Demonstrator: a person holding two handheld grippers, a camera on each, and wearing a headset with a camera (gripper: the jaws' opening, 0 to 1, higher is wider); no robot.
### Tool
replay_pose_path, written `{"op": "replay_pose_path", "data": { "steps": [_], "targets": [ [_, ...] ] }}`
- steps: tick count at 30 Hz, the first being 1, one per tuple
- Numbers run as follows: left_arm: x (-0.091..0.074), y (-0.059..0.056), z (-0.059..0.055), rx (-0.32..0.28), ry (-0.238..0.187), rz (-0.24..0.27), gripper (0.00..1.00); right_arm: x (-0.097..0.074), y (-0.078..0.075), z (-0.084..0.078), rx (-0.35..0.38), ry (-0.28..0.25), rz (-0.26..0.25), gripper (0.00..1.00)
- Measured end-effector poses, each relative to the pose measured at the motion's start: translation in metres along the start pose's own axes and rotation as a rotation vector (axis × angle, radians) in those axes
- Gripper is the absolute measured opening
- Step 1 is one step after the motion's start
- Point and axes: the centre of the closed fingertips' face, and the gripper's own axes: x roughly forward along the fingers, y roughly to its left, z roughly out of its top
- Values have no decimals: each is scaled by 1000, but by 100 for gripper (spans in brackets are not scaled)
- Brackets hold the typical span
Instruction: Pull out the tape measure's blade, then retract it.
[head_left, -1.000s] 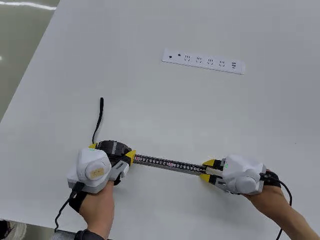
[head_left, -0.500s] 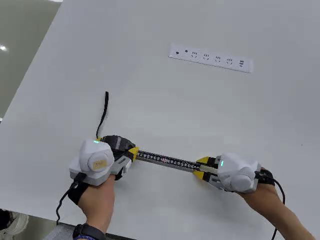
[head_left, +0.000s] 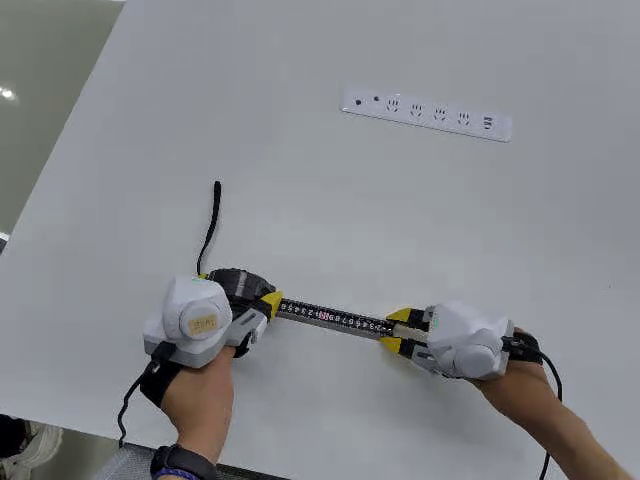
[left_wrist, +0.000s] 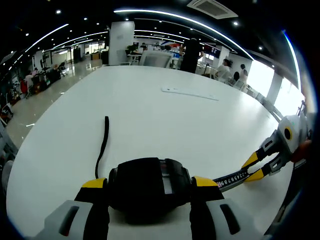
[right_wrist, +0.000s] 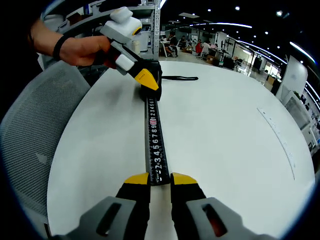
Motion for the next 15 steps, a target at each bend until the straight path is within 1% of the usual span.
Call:
{"op": "replay_pose_path", "data": {
  "steps": [11,15],
  "targets": [
    [-1,1,1,-22,-2,-6,62,5,-2,6,-10,1,6,14],
    [-1,0,0,-22,0,-8,62,8,-3,6,-26,16,9,14]
  ]
}}
